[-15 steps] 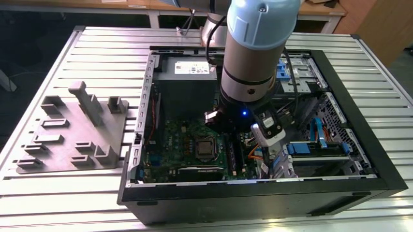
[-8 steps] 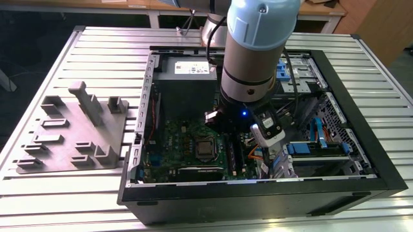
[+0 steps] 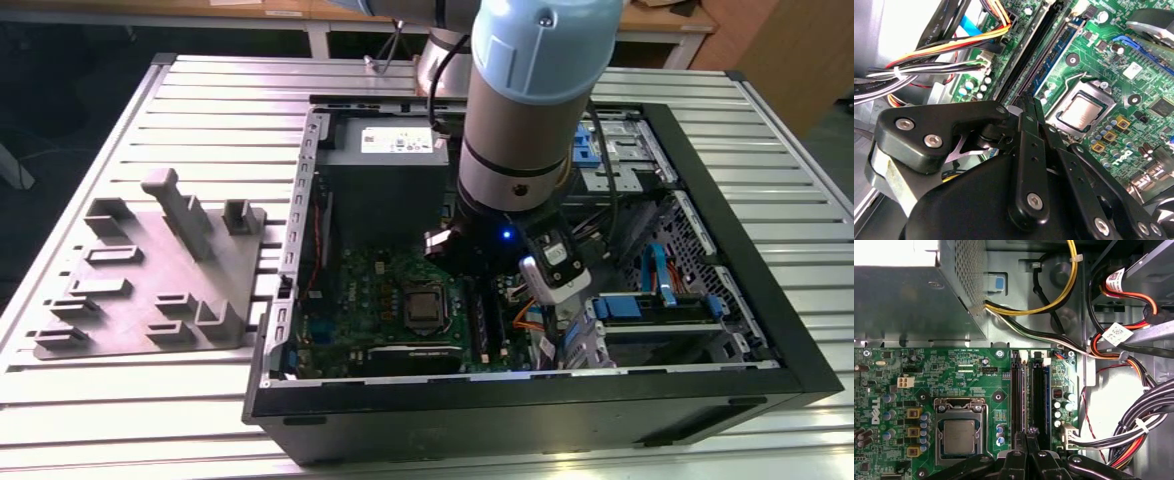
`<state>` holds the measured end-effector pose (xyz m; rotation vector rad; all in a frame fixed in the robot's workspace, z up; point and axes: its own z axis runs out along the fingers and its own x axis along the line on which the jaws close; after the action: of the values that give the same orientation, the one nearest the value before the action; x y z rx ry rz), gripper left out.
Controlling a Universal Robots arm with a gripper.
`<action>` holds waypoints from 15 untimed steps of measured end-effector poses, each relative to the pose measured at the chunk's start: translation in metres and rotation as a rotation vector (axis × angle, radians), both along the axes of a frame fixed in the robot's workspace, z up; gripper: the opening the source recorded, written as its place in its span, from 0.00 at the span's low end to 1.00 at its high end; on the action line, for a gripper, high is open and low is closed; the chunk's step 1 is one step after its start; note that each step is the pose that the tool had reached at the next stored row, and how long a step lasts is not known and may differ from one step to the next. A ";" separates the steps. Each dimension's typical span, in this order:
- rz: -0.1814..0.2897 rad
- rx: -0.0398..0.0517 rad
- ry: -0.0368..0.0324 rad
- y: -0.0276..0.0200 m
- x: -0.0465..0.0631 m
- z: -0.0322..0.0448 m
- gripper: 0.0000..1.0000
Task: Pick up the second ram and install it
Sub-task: 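Insert the second ram into the second slot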
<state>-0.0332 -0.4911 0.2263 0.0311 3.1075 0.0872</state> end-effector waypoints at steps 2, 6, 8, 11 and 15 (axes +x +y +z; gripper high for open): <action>-0.001 0.0001 0.0000 0.0000 0.000 -0.0006 0.11; -0.006 0.0000 0.0000 0.0000 0.000 -0.0014 0.11; -0.009 0.0003 -0.0001 0.0000 0.000 -0.0022 0.11; -0.013 -0.0001 0.0000 0.0000 0.000 -0.0031 0.11; -0.016 0.0001 0.0000 0.0000 0.000 -0.0049 0.11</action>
<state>-0.0330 -0.4911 0.2214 0.0553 3.1067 0.0869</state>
